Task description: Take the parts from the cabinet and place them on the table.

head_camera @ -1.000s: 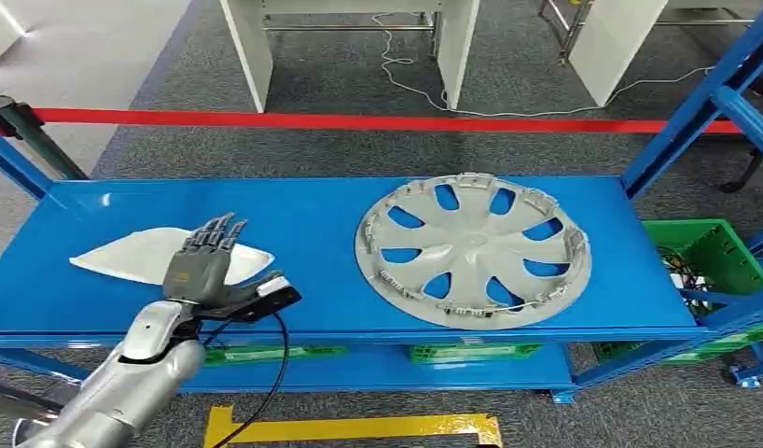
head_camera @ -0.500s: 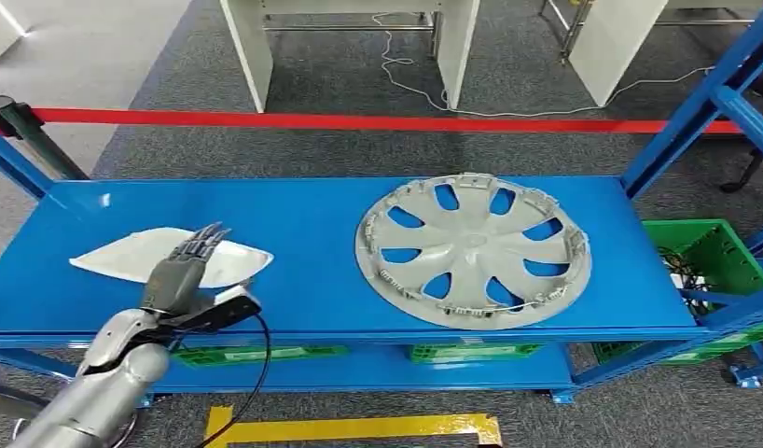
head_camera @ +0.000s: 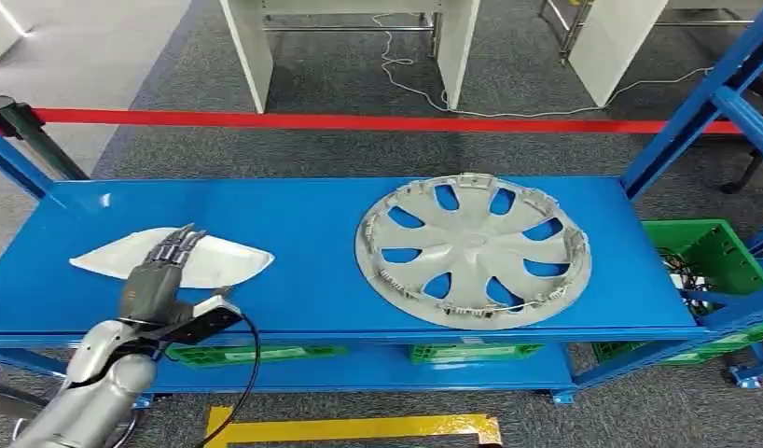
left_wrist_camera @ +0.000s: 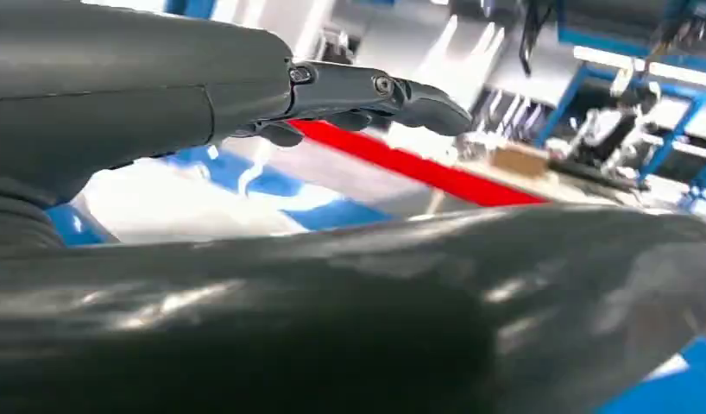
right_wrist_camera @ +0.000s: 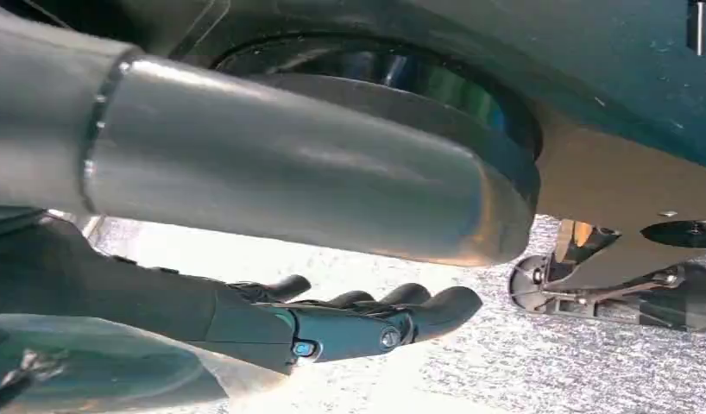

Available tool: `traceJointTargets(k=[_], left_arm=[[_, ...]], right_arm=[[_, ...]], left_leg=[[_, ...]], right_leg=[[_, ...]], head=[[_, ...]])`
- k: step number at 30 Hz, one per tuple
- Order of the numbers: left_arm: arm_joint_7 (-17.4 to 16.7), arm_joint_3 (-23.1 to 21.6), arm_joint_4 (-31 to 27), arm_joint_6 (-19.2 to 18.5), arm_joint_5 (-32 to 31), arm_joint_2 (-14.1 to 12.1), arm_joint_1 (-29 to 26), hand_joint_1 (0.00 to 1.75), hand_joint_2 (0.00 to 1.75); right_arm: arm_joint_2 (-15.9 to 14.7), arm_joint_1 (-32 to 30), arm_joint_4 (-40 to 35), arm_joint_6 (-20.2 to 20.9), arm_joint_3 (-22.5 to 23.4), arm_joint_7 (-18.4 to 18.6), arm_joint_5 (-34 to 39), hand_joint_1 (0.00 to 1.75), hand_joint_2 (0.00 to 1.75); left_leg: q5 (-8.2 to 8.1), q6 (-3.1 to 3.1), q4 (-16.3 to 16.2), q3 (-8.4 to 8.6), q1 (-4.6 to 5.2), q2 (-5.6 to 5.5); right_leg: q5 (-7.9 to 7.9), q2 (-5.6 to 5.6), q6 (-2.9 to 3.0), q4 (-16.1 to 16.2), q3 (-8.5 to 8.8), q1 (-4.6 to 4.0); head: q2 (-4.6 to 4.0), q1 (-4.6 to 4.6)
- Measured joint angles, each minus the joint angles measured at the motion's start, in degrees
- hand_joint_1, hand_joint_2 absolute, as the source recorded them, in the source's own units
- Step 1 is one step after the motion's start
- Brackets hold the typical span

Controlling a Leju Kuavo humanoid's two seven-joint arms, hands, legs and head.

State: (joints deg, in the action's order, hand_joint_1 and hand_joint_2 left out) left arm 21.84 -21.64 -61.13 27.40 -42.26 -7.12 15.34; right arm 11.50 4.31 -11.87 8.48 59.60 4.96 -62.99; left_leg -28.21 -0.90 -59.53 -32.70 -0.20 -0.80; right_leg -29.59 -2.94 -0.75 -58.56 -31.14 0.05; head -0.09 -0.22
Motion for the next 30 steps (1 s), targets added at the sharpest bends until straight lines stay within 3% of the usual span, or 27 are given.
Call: traceJointTargets(k=[4,24,30], left_arm=[[-2.6,0.5,0.0,3.3,-4.6,-0.4,0.1,0.0,1.75],[-3.1,0.7,4.2,-3.2,-5.2,-1.6,1.7,0.0,1.75],[-5.8,-0.1,5.1,-3.2,-8.7,-1.8,3.5,0.0,1.75]], right_arm=[[0.0,0.0,0.0,-0.1,-0.1,-0.4,-0.3,0.0,0.0],[0.0,0.2,0.0,-0.1,-0.5,-0.7,-1.0,0.0,0.0],[0.0,0.3,0.0,-0.2,-0.5,-0.5,-1.1,0.0,0.0]], left_leg=[[0.0,0.0,0.0,0.0,0.0,0.0],[0.0,0.0,0.0,0.0,0.0,0.0],[0.03,0.04,0.0,0.03,-0.01,0.0]], right_leg=[[0.0,0.0,0.0,0.0,-0.01,0.0],[0.0,0.0,0.0,0.0,-0.01,0.0],[0.01,0.0,0.02,0.0,0.0,-0.01]], head=[[0.0,0.0],[0.0,0.0],[0.0,0.02]])
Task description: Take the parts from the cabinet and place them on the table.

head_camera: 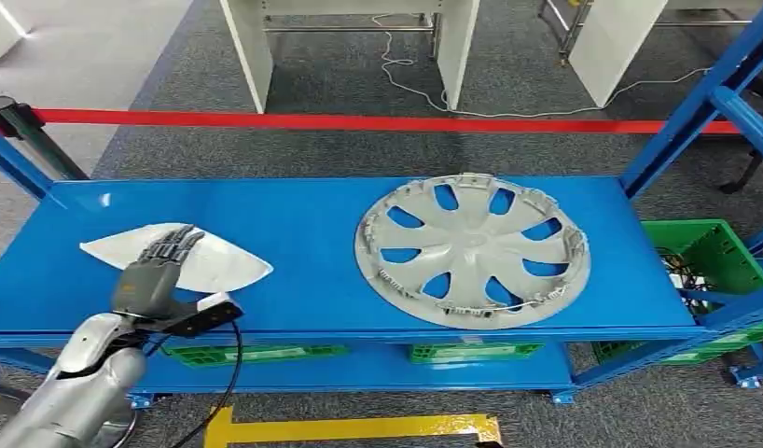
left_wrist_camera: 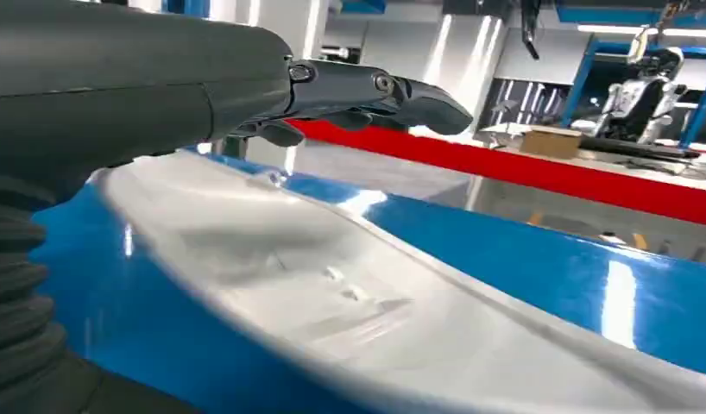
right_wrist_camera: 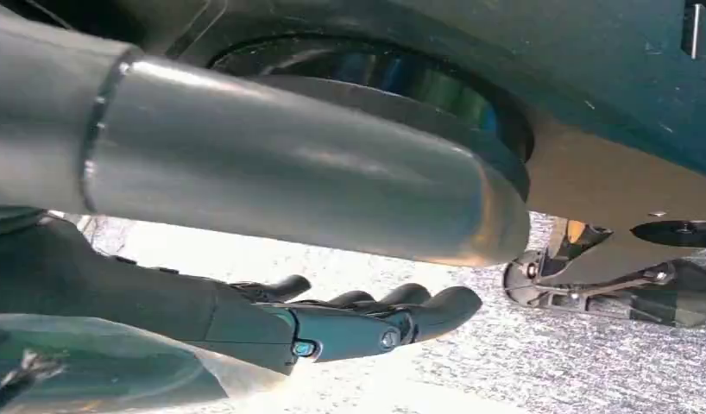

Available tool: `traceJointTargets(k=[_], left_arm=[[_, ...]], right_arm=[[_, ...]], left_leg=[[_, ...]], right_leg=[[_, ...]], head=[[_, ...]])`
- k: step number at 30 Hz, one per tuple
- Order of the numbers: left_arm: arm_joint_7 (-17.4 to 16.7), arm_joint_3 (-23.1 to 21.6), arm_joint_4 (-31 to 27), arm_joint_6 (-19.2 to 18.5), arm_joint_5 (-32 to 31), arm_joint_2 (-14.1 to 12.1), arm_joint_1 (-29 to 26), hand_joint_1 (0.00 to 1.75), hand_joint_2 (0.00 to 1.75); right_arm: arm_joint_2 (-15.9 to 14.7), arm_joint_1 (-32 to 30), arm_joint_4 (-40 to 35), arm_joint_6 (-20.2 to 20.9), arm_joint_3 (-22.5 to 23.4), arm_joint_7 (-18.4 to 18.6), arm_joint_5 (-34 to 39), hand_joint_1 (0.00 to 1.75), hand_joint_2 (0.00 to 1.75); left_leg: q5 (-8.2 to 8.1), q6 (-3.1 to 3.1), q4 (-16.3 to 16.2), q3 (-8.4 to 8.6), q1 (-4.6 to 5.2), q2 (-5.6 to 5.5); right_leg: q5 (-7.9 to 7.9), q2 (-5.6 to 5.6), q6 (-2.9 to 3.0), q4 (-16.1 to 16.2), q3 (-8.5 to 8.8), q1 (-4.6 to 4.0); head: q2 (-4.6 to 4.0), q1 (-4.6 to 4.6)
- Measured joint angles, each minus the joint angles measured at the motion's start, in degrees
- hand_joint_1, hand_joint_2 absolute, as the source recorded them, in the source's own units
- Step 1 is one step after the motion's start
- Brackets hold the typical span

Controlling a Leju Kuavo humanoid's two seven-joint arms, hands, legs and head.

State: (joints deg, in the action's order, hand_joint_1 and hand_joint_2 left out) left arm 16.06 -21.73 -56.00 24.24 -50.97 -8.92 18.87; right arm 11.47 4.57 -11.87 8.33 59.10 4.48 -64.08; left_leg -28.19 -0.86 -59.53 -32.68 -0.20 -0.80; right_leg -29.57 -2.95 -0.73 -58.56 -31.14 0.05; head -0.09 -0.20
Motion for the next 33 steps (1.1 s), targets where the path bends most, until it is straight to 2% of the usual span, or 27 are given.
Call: traceJointTargets(k=[1,2,9,15,22,27,33], left_arm=[[-1.2,-0.2,0.3,0.5,-1.0,0.0,0.4,0.0,1.75],[-2.0,-0.3,0.6,0.8,-1.6,0.0,0.7,1.75,1.75],[-8.3,-0.5,2.6,1.6,-6.4,0.2,1.9,1.75,1.75],[-9.8,-0.5,4.0,1.2,-7.8,0.4,2.4,1.75,1.75],[-9.5,-0.5,4.8,1.3,-7.6,0.5,3.2,1.75,1.75],[-4.3,-0.1,4.9,2.8,-3.0,0.7,3.0,1.75,1.75],[-3.6,0.1,4.9,3.2,-2.5,0.8,3.0,1.75,1.75]], right_arm=[[0.0,0.0,0.0,0.0,0.0,0.0,0.0,0.0,0.0],[0.0,0.0,0.0,-0.1,0.0,0.1,0.0,0.0,0.0],[0.0,0.0,0.0,-0.2,0.0,0.1,0.2,0.0,0.0],[0.0,0.0,0.0,-0.3,0.0,0.1,0.2,0.0,0.0],[0.0,0.1,0.0,-0.3,0.0,0.1,0.2,0.0,0.0],[0.0,0.0,0.0,-0.6,0.0,0.0,0.2,0.0,0.0],[0.0,0.1,0.1,-0.6,0.0,0.0,0.2,0.0,0.0]], left_leg=[[0.01,0.0,0.0,0.0,0.0,0.0],[0.02,0.02,0.0,0.01,0.0,0.0],[0.08,0.01,0.0,0.0,-0.01,0.01],[0.08,0.01,0.0,-0.02,-0.01,0.01],[0.08,0.01,0.0,0.0,-0.01,0.01],[0.09,0.01,0.0,0.01,-0.01,-0.01],[0.09,0.01,0.0,0.02,-0.01,-0.01]], right_leg=[[0.01,0.0,0.01,0.0,0.0,-0.01],[0.02,-0.01,0.01,0.0,-0.01,-0.01],[0.04,-0.01,0.01,0.0,-0.03,-0.01],[0.04,-0.01,0.01,0.0,-0.04,-0.01],[0.05,-0.01,0.01,0.0,-0.01,-0.01],[0.05,0.03,0.01,0.0,0.02,-0.01],[0.05,0.02,0.01,0.0,0.03,-0.01]], head=[[0.0,-0.02],[0.0,-0.02],[0.0,-0.02],[0.0,-0.02],[0.0,-0.02],[0.0,0.0],[0.0,-0.02]])
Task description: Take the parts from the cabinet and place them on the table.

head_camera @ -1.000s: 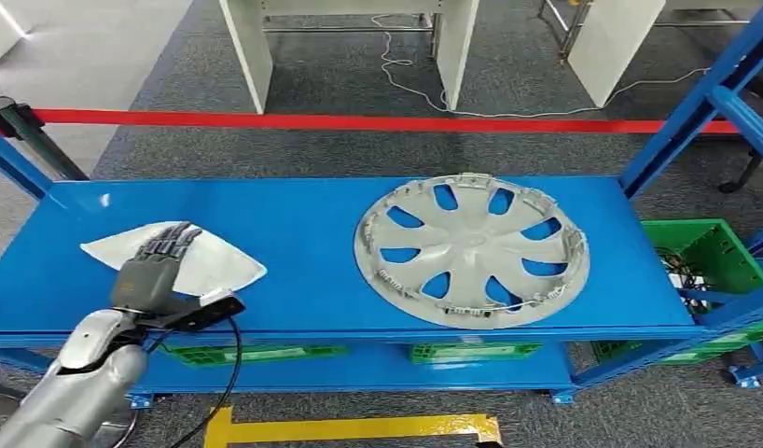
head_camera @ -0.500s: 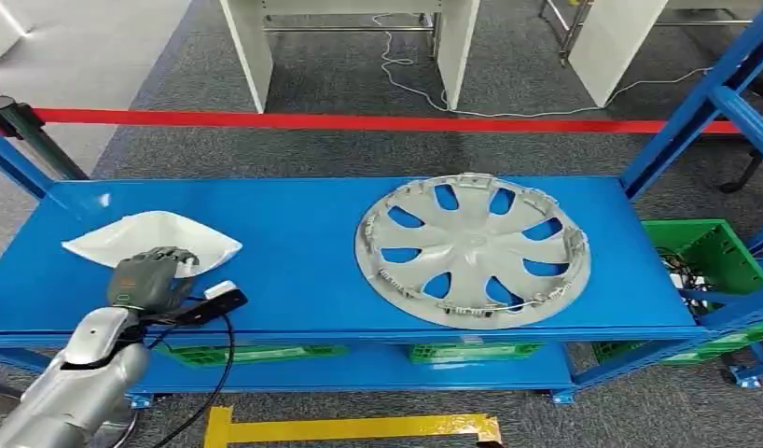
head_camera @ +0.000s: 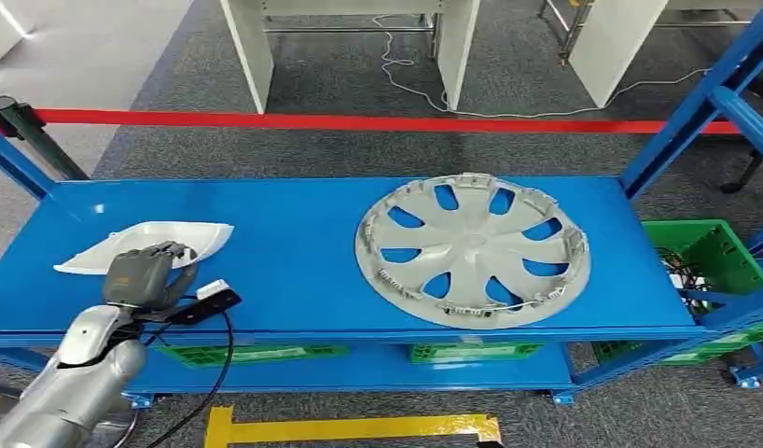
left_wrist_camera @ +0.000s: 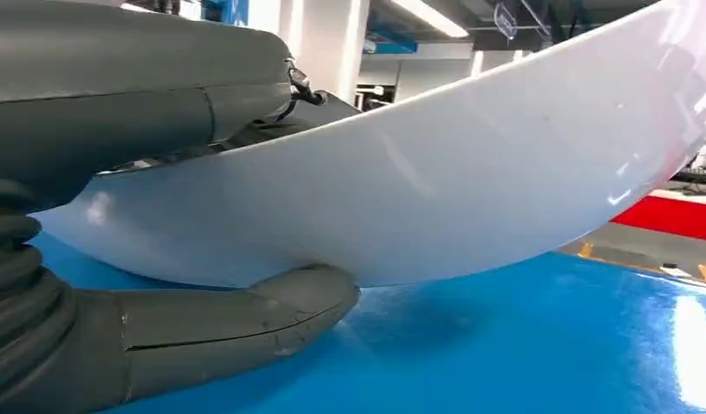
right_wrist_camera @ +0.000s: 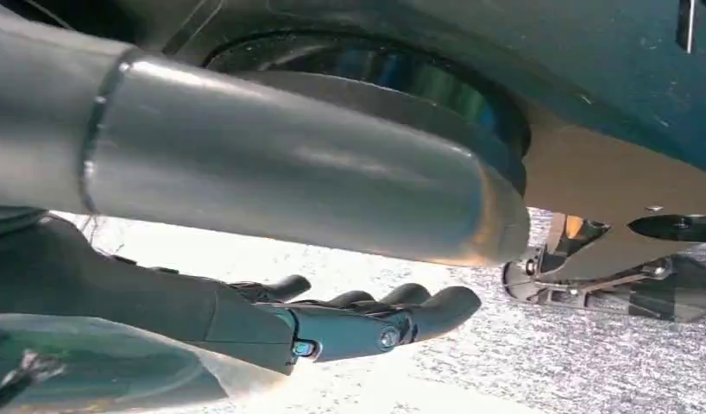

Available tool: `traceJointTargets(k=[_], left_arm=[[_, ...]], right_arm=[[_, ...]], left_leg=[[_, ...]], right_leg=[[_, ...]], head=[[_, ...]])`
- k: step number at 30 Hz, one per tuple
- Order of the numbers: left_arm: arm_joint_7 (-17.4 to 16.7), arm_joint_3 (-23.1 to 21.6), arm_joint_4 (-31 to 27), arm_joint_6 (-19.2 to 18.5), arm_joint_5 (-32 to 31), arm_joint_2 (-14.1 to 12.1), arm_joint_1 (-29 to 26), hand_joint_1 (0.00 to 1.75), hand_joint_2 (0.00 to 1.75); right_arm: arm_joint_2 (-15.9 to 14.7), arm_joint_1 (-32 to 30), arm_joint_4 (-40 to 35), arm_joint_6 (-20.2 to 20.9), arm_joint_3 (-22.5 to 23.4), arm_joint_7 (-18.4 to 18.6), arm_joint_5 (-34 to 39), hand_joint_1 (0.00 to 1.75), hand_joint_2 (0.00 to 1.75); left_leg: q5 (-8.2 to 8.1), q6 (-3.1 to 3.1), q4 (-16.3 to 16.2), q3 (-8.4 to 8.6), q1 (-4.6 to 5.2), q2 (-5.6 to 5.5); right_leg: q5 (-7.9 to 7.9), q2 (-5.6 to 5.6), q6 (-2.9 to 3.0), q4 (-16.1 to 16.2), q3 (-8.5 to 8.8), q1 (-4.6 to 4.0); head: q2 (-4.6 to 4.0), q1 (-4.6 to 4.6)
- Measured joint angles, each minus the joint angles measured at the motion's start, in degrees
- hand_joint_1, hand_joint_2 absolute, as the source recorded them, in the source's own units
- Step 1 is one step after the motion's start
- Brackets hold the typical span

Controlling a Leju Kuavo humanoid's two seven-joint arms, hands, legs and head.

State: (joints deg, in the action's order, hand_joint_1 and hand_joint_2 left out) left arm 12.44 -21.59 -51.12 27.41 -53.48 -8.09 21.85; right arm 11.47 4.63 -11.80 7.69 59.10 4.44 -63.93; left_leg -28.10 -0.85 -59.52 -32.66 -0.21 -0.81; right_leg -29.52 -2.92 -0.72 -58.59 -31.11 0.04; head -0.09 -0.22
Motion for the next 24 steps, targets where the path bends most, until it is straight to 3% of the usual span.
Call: traceJointTargets(k=[12,16,19,24], left_arm=[[1.2,0.1,0.0,1.3,1.0,0.2,-0.2,1.75,1.75],[12.8,2.6,-1.5,9.7,11.1,1.7,-2.8,1.75,1.75],[20.6,5.3,-6.3,12.0,17.4,4.0,-5.6,1.75,1.75],[22.2,6.7,-17.7,11.5,22.3,6.7,-8.6,1.75,1.75]], right_arm=[[0.0,0.0,0.0,-0.1,0.0,-0.1,0.0,0.0,0.0],[0.0,0.0,0.0,-0.5,-0.1,-0.3,-0.6,0.0,0.0],[0.0,0.0,0.0,-0.8,-0.4,-0.3,-1.0,0.0,0.0],[0.0,0.0,0.1,-1.4,-0.9,-0.2,-1.0,0.0,0.0]], left_leg=[[0.01,0.0,0.0,0.03,0.0,0.0],[0.0,0.0,0.0,0.02,0.0,0.0],[0.0,0.0,0.0,-0.02,0.0,0.0],[-0.01,-0.01,0.0,-0.03,0.02,0.0]], right_leg=[[0.01,0.0,0.0,0.0,0.03,0.0],[0.0,-0.01,0.0,0.0,-0.02,0.0],[0.0,-0.01,0.0,0.0,-0.05,0.0],[0.0,-0.01,0.0,0.0,-0.05,0.02]], head=[[0.0,0.02],[0.0,0.0],[0.0,0.0],[0.0,0.0]])
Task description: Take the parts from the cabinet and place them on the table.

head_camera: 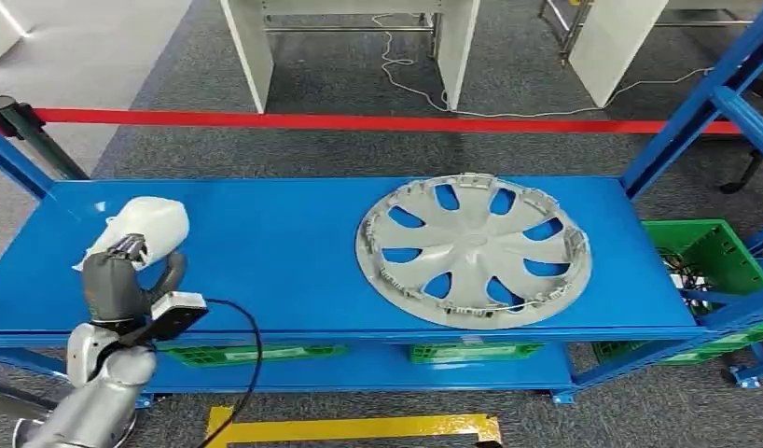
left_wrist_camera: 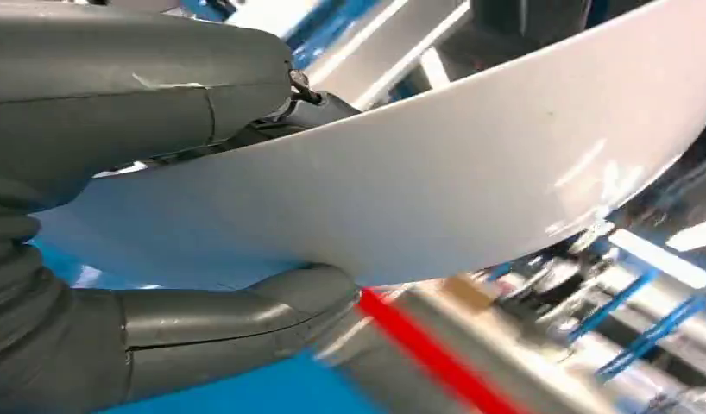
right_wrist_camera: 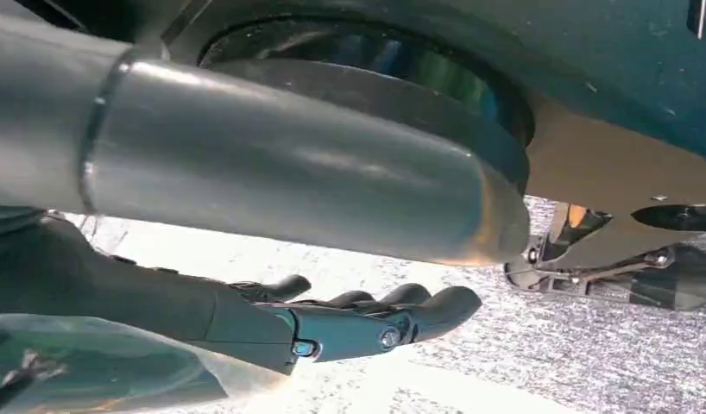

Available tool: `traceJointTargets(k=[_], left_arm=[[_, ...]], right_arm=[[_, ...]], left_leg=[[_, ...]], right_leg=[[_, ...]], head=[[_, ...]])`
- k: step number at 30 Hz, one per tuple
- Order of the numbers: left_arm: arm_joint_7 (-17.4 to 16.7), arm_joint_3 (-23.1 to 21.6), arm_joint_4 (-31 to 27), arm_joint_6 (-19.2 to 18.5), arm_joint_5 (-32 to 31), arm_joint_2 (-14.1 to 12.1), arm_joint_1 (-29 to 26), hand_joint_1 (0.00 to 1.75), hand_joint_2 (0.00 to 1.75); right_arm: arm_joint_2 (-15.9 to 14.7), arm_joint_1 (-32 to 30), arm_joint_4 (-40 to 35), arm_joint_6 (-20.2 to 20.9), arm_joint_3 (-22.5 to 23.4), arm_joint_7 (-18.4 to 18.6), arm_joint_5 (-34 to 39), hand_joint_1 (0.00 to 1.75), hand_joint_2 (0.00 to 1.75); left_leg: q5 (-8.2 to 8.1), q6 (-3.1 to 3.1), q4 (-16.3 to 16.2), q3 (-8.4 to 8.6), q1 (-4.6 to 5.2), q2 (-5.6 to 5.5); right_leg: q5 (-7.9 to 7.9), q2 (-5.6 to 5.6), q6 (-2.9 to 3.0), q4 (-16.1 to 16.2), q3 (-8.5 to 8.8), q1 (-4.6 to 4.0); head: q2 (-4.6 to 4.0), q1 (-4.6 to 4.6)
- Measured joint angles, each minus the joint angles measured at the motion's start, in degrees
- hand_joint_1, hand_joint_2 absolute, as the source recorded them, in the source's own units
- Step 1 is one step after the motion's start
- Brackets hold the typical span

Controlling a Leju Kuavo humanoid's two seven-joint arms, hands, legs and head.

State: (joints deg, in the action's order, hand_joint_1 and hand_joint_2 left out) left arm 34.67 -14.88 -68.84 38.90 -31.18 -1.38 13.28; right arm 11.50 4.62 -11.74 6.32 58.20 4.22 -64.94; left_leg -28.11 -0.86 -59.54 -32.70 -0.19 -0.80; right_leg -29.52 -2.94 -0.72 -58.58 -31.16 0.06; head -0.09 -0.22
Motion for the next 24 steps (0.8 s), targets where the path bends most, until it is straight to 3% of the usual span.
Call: traceJointTargets(k=[3,4,6,8,10,12,13,14,15,17,18,19,20,23,24], left_arm=[[4.0,-0.9,-7.8,-4.2,9.6,1.0,-2.4,1.75,1.75],[4.1,-1.6,-11.1,-5.3,11.6,1.2,-3.3,1.75,1.75],[4.7,-2.9,-15.6,-6.3,12.4,1.5,-4.6,1.75,1.75],[5.2,-4.1,-19.0,-6.8,12.6,1.5,-5.4,1.75,1.75],[5.6,-5.2,-22.1,-7.1,13.2,1.5,-5.8,1.75,1.75],[5.6,-6.4,-24.5,-7.3,15.0,1.1,-6.6,1.75,1.75],[5.6,-7.1,-25.6,-7.8,16.5,0.9,-7.1,1.75,1.75],[5.6,-7.5,-26.4,-8.6,18.0,0.7,-7.5,1.75,1.75],[5.6,-8.0,-27.4,-9.8,19.9,0.7,-7.7,1.75,1.75],[5.6,-8.6,-29.5,-13.5,23.3,0.5,-8.3,1.75,1.75],[5.6,-8.8,-30.5,-15.2,24.1,0.5,-8.5,1.75,1.75],[5.6,-8.9,-31.1,-16.8,25.0,0.5,-8.9,1.75,1.75],[5.6,-9.0,-32.0,-18.9,26.1,0.5,-9.4,1.75,1.75],[5.6,-9.1,-33.7,-22.7,26.5,0.5,-10.9,1.75,1.75],[5.6,-9.1,-33.9,-23.0,26.3,0.4,-11.4,1.75,1.75]], right_arm=[[0.0,-0.1,0.0,-0.2,-0.1,0.0,0.1,0.0,0.0],[0.1,-0.1,0.1,-0.2,-0.1,0.0,0.1,0.0,0.0],[0.1,-0.1,0.2,-0.2,-0.1,0.0,0.1,0.0,0.0],[0.1,-0.1,0.2,-0.2,-0.1,0.0,0.1,0.0,0.0],[0.1,-0.1,0.2,-0.2,-0.1,0.0,0.1,0.0,0.0],[0.1,0.0,0.2,-0.2,-0.1,-0.1,0.1,0.0,0.0],[0.1,-0.1,0.2,-0.2,-0.1,-0.1,0.1,0.0,0.0],[0.1,-0.1,0.2,-0.2,-0.1,-0.1,0.1,0.0,0.0],[0.1,-0.2,0.2,-0.2,-0.1,-0.1,0.1,0.0,0.0],[0.0,-0.2,0.2,-0.1,-0.1,-0.9,0.1,0.0,0.0],[0.0,-0.2,0.2,0.0,-0.1,-1.3,0.0,0.0,0.0],[0.2,0.0,0.3,0.0,-0.1,-1.7,0.0,0.0,0.0],[0.2,0.0,0.3,-0.1,-0.1,-2.1,0.0,0.0,0.0],[0.2,-0.2,0.3,-1.1,-0.1,-2.4,-0.1,0.0,0.0],[0.2,-0.3,0.3,-1.7,-0.1,-2.7,-0.2,0.0,0.0]], left_leg=[[-0.02,-0.03,-0.1,0.0,0.02,0.01],[-0.17,-0.46,-0.5,-0.11,0.26,-0.05],[-0.04,-0.63,-0.5,-0.12,0.32,-0.04],[0.82,-1.35,0.8,0.13,0.22,0.24],[1.88,-1.84,2.3,0.62,-0.28,0.93],[1.98,-1.9,2.3,0.2,-0.34,1.45],[2.03,-1.83,2.2,0.03,-0.33,1.75],[2.09,-1.72,2.1,-0.12,-0.37,1.95],[2.2,-1.54,2.0,-0.28,-0.49,2.03],[2.22,-0.99,1.5,-0.6,-0.86,2.09],[2.1,-0.44,1.0,-0.86,-0.94,2.11],[2.19,0.09,0.9,-1.21,-0.71,2.09],[2.41,0.52,0.5,-1.43,-0.56,2.06],[3.14,1.41,0.4,-1.7,-0.71,2.07],[1.88,1.7,-0.2,-2.04,-0.83,1.76]], right_leg=[[0.03,-0.01,-0.03,0.1,-0.03,0.05],[0.19,0.0,-0.39,0.2,-0.03,0.26],[0.36,-0.02,-0.56,0.2,-0.02,0.32],[0.9,-0.46,-1.31,0.7,0.09,0.23],[-2.72,1.31,-1.32,-2.5,-1.89,0.06],[-6.93,2.19,-1.76,-10.9,-5.23,0.37],[-8.17,2.37,-1.95,-14.6,-6.74,0.58],[-8.12,2.43,-2.13,-15.9,-7.2,0.69],[-6.58,2.51,-2.34,-14.7,-6.42,0.88],[-1.24,2.93,-2.92,-5.1,-1.17,1.45],[-0.82,3.27,-3.36,-0.5,1.09,1.64],[-1.89,3.16,-3.16,0.1,2.46,1.05],[-1.02,2.86,-2.23,-0.2,1.71,1.11],[-0.8,2.57,-1.16,-0.5,0.85,1.12],[-0.4,2.7,-0.31,-0.5,0.69,1.25]], head=[[0.0,0.02],[0.0,0.02],[0.0,0.0],[0.0,0.07],[0.0,-0.18],[0.0,-0.37],[0.0,-0.39],[0.0,-0.35],[0.0,-0.48],[0.0,-0.42],[0.0,-0.48],[0.0,-0.77],[0.0,-0.79],[0.0,-0.77],[0.0,-0.76]])
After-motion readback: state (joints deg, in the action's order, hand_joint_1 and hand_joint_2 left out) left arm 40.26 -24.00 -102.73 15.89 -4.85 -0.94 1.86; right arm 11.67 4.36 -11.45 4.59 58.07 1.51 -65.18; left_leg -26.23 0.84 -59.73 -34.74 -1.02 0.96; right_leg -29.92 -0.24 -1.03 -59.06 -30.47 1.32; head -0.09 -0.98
